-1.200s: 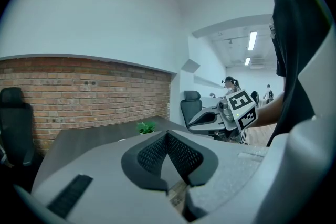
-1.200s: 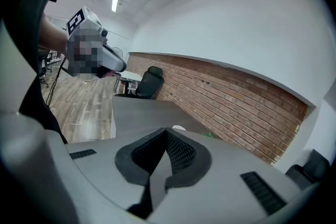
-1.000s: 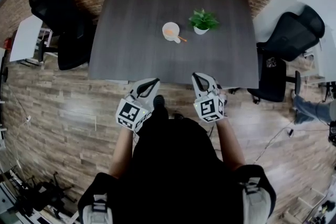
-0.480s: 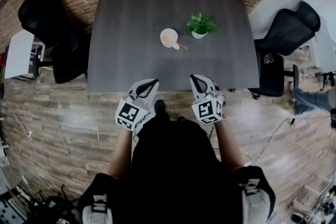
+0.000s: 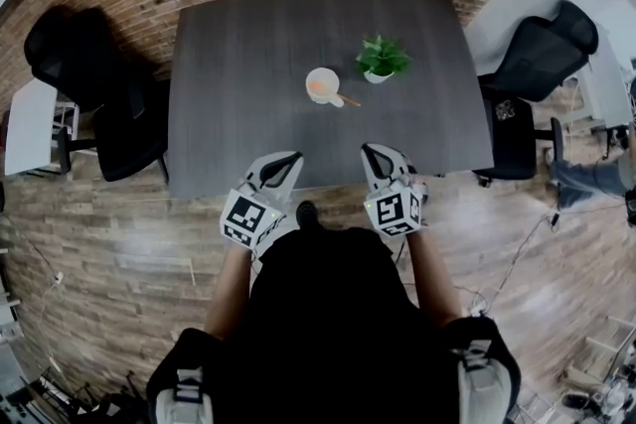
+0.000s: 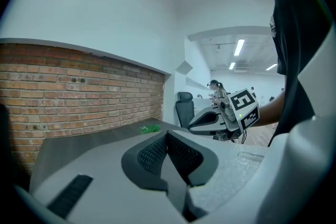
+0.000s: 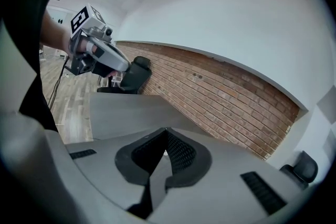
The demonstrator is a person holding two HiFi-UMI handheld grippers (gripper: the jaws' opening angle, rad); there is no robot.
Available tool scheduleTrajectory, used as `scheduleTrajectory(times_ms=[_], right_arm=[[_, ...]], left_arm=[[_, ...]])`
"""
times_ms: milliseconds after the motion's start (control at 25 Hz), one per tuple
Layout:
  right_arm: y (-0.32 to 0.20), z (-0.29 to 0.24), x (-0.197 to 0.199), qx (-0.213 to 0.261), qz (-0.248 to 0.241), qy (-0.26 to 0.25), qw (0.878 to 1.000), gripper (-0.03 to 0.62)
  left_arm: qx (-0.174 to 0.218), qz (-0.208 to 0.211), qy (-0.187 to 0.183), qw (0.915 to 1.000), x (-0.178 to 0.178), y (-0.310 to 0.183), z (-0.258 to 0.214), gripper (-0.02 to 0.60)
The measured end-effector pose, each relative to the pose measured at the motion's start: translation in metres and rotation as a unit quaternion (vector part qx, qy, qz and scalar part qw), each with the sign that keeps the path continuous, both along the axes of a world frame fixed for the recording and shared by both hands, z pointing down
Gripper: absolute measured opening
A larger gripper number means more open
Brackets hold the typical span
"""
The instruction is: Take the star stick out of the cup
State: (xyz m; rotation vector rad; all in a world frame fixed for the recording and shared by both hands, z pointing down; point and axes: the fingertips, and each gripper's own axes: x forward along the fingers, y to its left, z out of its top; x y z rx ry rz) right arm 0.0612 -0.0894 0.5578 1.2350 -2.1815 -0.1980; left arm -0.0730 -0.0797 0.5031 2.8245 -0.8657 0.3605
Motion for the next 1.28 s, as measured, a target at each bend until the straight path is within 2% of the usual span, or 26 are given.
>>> scheduleTrajectory(times_ms=[400,640,760,1000,1280], right_arm=[[-0.029,0.0,-0.028,0.01,0.013,0.015,1.0,0.0],[-0.037,0.002,-0.035,0.012,0.02,0.025,0.999,0.0],[-0.043,0.002,-0.034,0.014,0.018,0.031,0.999,0.0],[-0.051,0.003,-0.039,0.007,0.006,0.01,1.0,0.01],[-0.069,0.01,-0.029,-0.002,-0.009,0.026,1.0,0.026]], left_arm=[[0.017,0.017,-0.002,0.9997,-0.036,-0.029,0.001,0.002],[0.002,0.02,-0.005,0.9998,-0.049,-0.033,0.007,0.002],[0.018,0.02,-0.003,0.9996,-0.052,-0.039,0.005,0.002],[0.013,0.009,-0.004,0.9999,-0.057,-0.046,0.005,0.002],[-0.006,-0.021,-0.004,0.9997,-0.055,-0.054,0.006,0.002]])
